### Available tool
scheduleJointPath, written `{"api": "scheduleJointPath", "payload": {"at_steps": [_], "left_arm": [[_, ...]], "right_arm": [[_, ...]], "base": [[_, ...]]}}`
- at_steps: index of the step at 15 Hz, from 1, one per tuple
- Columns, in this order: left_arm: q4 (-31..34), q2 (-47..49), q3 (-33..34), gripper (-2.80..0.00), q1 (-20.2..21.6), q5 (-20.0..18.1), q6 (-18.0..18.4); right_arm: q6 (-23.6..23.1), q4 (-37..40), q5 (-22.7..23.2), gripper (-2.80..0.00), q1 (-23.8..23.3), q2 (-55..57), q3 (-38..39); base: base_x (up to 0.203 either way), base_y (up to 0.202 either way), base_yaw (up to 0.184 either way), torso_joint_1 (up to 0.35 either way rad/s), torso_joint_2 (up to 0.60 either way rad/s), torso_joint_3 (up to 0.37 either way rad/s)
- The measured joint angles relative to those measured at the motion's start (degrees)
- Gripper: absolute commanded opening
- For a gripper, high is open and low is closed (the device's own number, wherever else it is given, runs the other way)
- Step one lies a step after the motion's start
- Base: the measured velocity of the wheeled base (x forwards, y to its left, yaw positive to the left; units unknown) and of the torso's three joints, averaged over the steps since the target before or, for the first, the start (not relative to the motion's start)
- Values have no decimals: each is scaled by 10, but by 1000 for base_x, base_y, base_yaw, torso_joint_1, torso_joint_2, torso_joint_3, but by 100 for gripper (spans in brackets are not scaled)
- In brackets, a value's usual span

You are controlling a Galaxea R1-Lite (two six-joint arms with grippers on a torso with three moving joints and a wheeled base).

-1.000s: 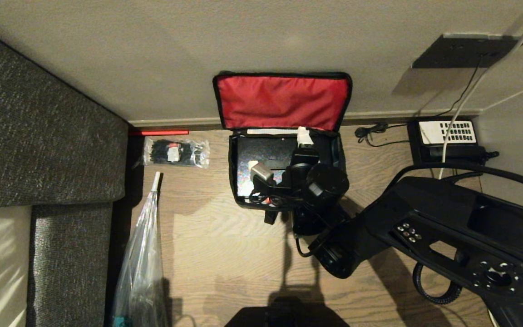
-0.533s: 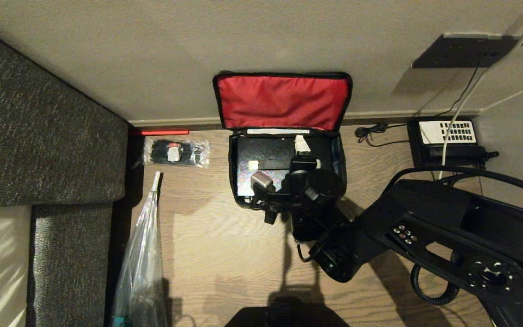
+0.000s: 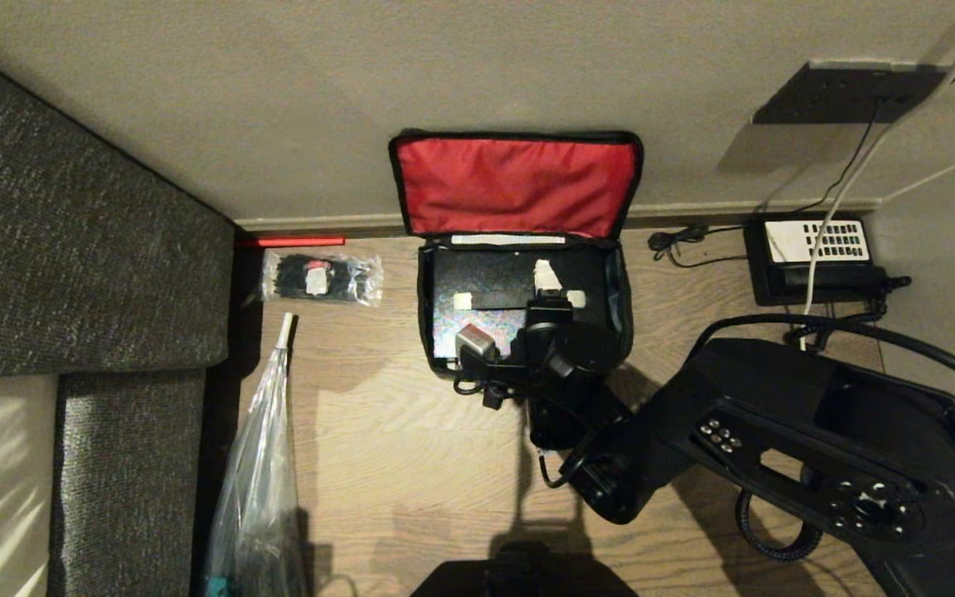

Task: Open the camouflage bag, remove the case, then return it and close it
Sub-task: Grip the handle

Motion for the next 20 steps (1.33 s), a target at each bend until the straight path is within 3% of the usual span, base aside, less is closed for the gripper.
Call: {"api": "scheduleJointPath", "payload": {"at_steps": [12, 20], "left_arm": [[-1, 0, 0, -280, 0, 0, 0], [0, 0, 0, -280, 0, 0, 0]], "right_arm": [[-33, -26, 21, 0, -38, 83, -146], [-29, -25, 24, 0, -49, 106, -196]], "base": [[0, 0, 0, 0, 0, 0], [0, 0, 0, 0, 0, 0]]}}
